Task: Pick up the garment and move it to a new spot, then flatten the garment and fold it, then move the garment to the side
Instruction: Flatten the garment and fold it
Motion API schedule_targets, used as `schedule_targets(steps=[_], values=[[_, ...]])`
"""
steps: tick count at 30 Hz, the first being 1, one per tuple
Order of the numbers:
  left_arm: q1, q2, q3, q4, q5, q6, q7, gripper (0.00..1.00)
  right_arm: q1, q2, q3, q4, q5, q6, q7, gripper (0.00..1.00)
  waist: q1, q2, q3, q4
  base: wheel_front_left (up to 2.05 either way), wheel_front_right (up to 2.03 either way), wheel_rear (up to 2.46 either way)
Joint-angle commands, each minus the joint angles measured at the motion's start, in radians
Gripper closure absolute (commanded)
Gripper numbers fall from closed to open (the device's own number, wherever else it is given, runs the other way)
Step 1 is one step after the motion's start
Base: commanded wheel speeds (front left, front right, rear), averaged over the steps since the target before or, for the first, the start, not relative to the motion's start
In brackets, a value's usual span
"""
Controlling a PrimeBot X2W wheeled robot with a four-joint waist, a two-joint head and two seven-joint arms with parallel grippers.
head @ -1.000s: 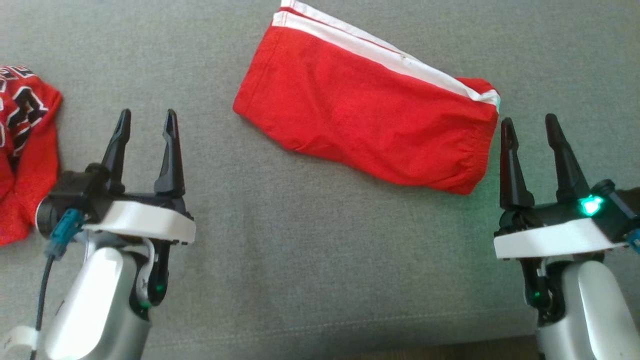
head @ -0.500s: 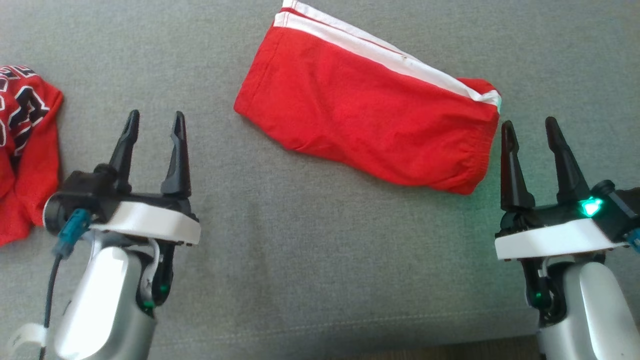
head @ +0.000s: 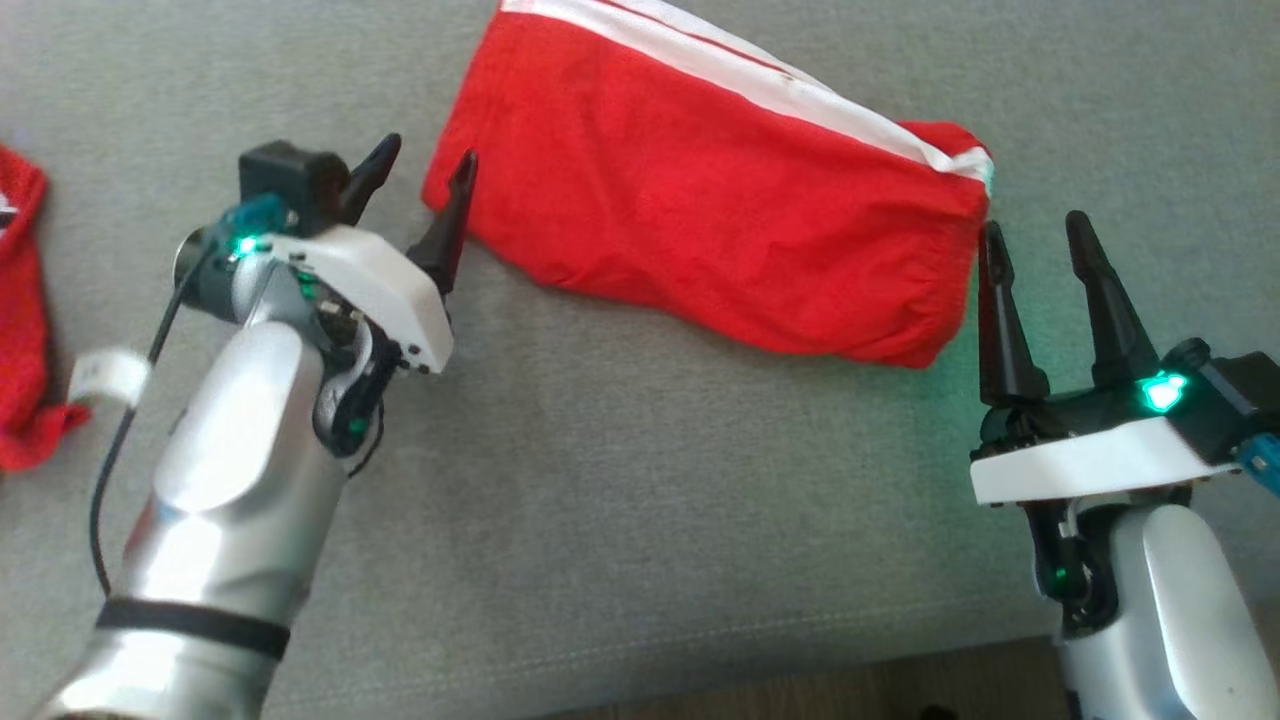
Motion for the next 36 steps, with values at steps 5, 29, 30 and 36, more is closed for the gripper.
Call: schedule_targets(steps=[5, 29, 30, 36], values=[[-0.136, 0.02, -0.02, 0.158, -0.026, -0.021, 0.082, 0.0, -0.017, -0.004, 0.024, -0.019, 0.021, -0.001, -0.004, 0.0, 0.0, 0.0, 0.023, -0.036, 0.0, 0.0, 0.0], [-0.028, 0.053, -0.107, 0.181, -0.113, 0.031, -0.023, 1.0, 0.034, -0.004, -0.002, -0.002, 0.024, -0.001, 0.018, 0.0, 0.0, 0.0, -0.053, 0.019, 0.0, 0.0, 0.0], [0.0, 0.057, -0.106, 0.157, -0.115, 0.041, -0.03, 1.0, 0.042, -0.004, -0.009, -0.004, 0.021, -0.001, 0.022, 0.0, 0.0, 0.0, -0.063, 0.03, 0.0, 0.0, 0.0], [0.173, 0.065, -0.091, -0.014, -0.151, 0.098, -0.032, 1.0, 0.083, -0.004, -0.028, -0.019, 0.017, -0.001, 0.051, 0.0, 0.0, 0.0, -0.107, 0.076, 0.0, 0.0, 0.0]])
